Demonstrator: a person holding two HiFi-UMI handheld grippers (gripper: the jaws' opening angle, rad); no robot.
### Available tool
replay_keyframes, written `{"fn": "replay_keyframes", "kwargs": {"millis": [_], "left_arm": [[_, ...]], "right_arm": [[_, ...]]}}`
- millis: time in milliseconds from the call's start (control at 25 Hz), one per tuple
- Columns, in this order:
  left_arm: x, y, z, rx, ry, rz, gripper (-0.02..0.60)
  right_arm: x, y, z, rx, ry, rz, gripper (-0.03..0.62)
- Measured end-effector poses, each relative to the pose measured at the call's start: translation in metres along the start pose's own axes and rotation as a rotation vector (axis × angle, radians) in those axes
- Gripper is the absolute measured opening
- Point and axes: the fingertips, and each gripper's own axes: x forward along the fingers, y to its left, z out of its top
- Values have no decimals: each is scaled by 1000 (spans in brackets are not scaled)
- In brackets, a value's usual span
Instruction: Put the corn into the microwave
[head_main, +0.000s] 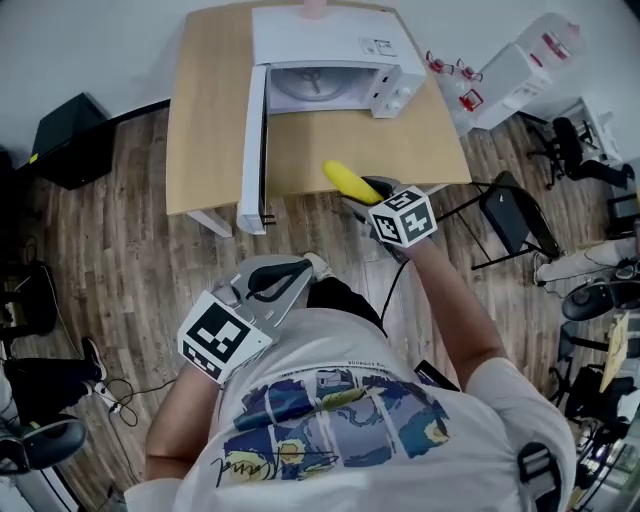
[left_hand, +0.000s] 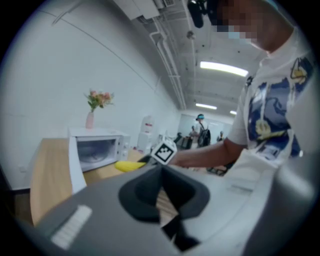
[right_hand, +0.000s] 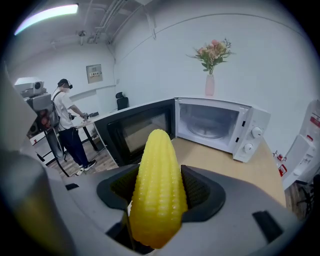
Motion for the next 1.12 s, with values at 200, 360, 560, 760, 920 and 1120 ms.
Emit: {"fn": "replay_keyframes", "kwargs": {"millis": [200,360,560,760,920,1120], "left_arm": [[23,39,27,-8,-19,93,9],[45,66,40,-40,-14,164,9],[65,90,49,-55,1,236,9],[80,110,59,-100,-10,320,9],[87,123,60,-126,-4,388,9],[89,135,62,-154,6,465,9]], "right_arm": [[47,-52,30,-58,16,33,249],[86,-88,55,-99,14,62,249],[132,-129,79,-143,11,70,249],[173,-162,96,-175,11,77,249],[205,-178,111,-198,4,77,249],[240,-192,124,-219,0,75,249]]}}
